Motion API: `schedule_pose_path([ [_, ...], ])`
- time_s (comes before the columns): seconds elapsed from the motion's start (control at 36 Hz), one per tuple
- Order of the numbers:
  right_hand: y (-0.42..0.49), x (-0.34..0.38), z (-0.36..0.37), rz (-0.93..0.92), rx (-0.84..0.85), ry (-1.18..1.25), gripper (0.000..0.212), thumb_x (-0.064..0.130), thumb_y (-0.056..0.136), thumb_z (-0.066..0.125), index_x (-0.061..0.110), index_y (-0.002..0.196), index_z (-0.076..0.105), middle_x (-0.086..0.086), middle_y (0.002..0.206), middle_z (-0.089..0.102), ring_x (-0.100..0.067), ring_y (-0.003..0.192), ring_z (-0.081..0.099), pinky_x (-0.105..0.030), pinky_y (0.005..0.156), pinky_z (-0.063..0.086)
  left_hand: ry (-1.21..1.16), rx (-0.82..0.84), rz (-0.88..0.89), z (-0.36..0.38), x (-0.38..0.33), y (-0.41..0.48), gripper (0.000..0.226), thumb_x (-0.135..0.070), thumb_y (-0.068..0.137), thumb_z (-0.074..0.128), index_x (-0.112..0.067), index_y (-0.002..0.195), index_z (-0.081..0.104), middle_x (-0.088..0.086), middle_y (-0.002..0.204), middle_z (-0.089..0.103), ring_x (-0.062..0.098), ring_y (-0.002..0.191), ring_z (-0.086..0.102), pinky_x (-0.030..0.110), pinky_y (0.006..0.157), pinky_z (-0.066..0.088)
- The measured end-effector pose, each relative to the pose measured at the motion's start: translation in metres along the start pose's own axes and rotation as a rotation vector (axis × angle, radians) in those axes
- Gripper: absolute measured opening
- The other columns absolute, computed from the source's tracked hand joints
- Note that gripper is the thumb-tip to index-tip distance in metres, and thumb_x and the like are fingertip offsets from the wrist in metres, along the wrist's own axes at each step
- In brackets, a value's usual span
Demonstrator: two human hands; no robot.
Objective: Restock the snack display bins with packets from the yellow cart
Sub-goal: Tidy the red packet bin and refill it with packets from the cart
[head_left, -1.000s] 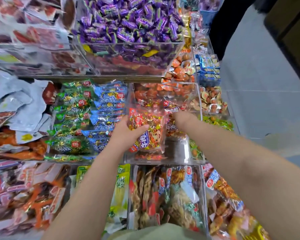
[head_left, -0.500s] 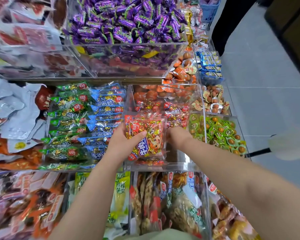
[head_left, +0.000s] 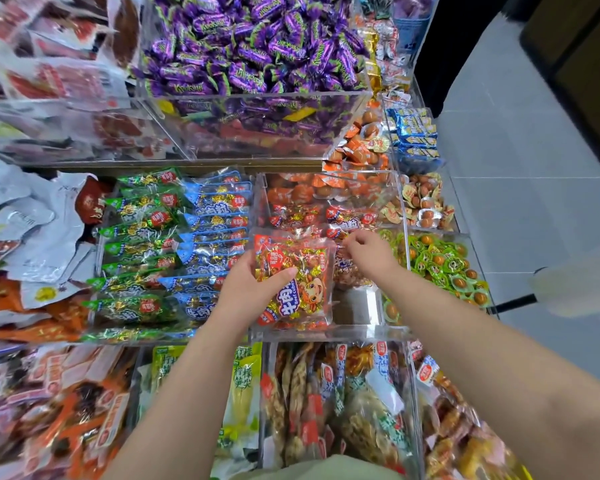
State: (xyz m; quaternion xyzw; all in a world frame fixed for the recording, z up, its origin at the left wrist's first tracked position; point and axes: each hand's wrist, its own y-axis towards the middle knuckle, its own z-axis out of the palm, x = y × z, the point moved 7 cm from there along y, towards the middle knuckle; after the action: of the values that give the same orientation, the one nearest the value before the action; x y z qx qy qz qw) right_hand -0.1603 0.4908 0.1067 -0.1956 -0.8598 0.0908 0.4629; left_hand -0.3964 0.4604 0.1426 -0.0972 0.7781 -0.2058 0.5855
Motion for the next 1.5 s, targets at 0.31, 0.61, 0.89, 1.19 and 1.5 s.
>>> schedule_pose_path([
  [0.31, -0.073, 0.061, -0.003, -0.43, 0.184, -0.275, 0.055, 0.053, 0.062, 0.077, 0.035, 0.107, 0.049, 0.015, 0.112, 0.042, -0.006, 0.111, 0.039, -0.027, 0.093, 0.036, 0.076, 0.022, -0.027, 0.004, -0.013, -0.013, 0.108, -0.07, 0.034, 0.078, -0.019, 0.126, 0.055, 0.001, 0.118, 0.066, 0.023, 0.108, 0.063, 0.049, 0.095, 0.051],
  [0.61, -0.08, 0.053, -0.002, -0.235, 0.428, -0.26, 0.052, 0.04, 0.068, 0.081, 0.025, 0.113, 0.059, 0.009, 0.097, 0.065, -0.013, 0.089, 0.061, -0.018, 0.072, 0.045, -0.061, -0.037, 0.026, -0.002, -0.008, -0.011, 0.034, -0.052, 0.067, 0.078, -0.034, 0.089, 0.06, -0.016, 0.085, 0.073, 0.002, 0.075, 0.07, 0.026, 0.062, 0.054],
  [0.89, -0.078, 0.019, -0.02, 0.054, 0.198, 0.177, 0.091, 0.07, 0.052, 0.072, 0.018, 0.124, 0.052, 0.012, 0.093, 0.061, -0.004, 0.076, 0.058, -0.024, 0.068, 0.05, -0.044, 0.012, -0.01, 0.004, -0.01, -0.009, 0.095, -0.062, 0.044, 0.084, -0.026, 0.127, 0.053, -0.001, 0.123, 0.063, 0.024, 0.115, 0.058, 0.044, 0.09, 0.05],
  [1.19, -0.055, 0.014, -0.064, -0.045, -0.224, -0.136, 0.053, 0.017, 0.077, 0.07, 0.023, 0.126, 0.051, 0.008, 0.096, 0.066, -0.006, 0.077, 0.063, -0.017, 0.063, 0.045, 0.086, -0.147, 0.075, -0.005, -0.005, 0.006, 0.064, -0.045, 0.08, 0.073, -0.019, 0.134, 0.048, -0.006, 0.127, 0.059, 0.015, 0.119, 0.054, 0.036, 0.098, 0.046],
  [1.5, -0.031, -0.028, 0.002, 0.134, -0.186, -0.26, 0.08, -0.007, 0.083, 0.059, 0.015, 0.146, 0.016, -0.016, 0.145, 0.035, -0.027, 0.121, 0.049, -0.027, 0.092, 0.044, 0.097, -0.08, 0.099, 0.0, -0.007, 0.004, 0.022, -0.036, 0.081, 0.075, -0.041, 0.083, 0.054, -0.024, 0.082, 0.063, -0.011, 0.075, 0.059, 0.013, 0.059, 0.042],
])
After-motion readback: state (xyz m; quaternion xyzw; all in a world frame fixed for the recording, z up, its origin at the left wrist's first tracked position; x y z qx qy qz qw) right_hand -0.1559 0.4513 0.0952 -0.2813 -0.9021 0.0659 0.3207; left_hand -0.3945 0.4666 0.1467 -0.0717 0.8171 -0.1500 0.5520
